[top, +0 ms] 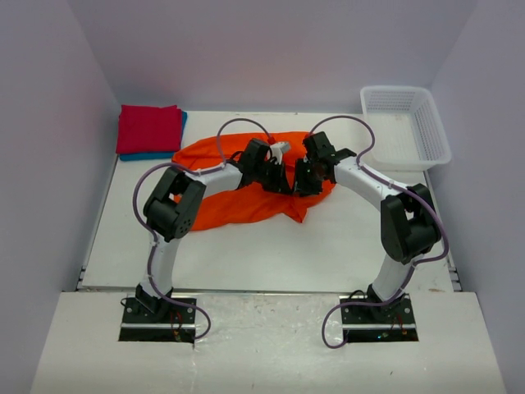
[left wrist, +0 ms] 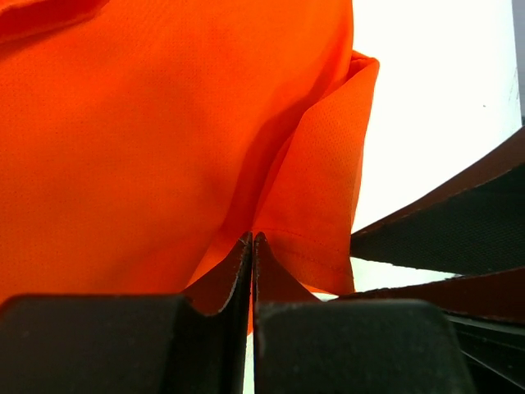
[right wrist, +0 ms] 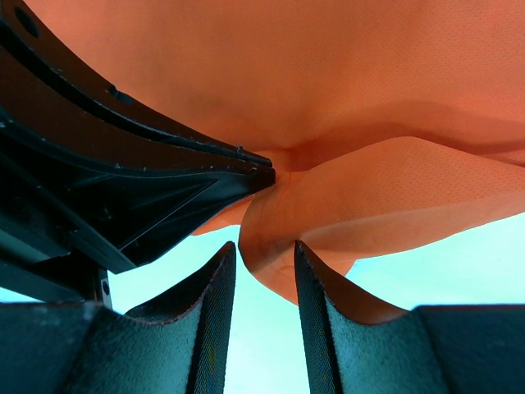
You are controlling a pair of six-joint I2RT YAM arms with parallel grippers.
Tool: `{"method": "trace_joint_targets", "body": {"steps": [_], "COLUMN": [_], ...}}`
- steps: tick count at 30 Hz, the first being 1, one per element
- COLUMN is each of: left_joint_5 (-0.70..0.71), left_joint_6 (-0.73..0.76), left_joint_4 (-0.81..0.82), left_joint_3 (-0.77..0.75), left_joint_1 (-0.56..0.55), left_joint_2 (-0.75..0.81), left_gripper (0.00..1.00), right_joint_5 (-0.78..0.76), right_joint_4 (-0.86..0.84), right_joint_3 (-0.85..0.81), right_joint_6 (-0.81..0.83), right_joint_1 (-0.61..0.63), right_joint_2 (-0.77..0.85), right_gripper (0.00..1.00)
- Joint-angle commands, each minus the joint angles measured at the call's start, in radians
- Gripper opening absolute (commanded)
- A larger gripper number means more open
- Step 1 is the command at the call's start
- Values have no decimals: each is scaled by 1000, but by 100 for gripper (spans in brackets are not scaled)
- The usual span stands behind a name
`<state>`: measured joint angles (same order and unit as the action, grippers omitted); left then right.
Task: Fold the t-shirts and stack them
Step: Flatten out the tshirt
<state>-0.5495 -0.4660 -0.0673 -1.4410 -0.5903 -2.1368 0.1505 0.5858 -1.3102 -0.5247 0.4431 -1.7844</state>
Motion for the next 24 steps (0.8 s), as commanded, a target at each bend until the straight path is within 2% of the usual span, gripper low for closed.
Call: {"method": "trace_joint_targets", "body": {"steps": [1,17,24], "left_joint_5": [-36,-44,-49], "left_joint_6": [-17,-20,-19], "left_joint_4": [49,49,49], "left_joint_3": [4,17,31], "left_joint_1": [-5,-31,-31], "left_joint_2": [71,94,100], "left_gripper": [0,0,0], "right_joint_5": [17,6,-9], "right_joint_4": [-4,20,14], "right_joint_3": [-35,-84,-75], "right_joint_6": [-17,-29,-35], "right_joint_1": [5,32,36], "right_joint_2": [11,-35,-33], "right_gripper": [36,37,34]}}
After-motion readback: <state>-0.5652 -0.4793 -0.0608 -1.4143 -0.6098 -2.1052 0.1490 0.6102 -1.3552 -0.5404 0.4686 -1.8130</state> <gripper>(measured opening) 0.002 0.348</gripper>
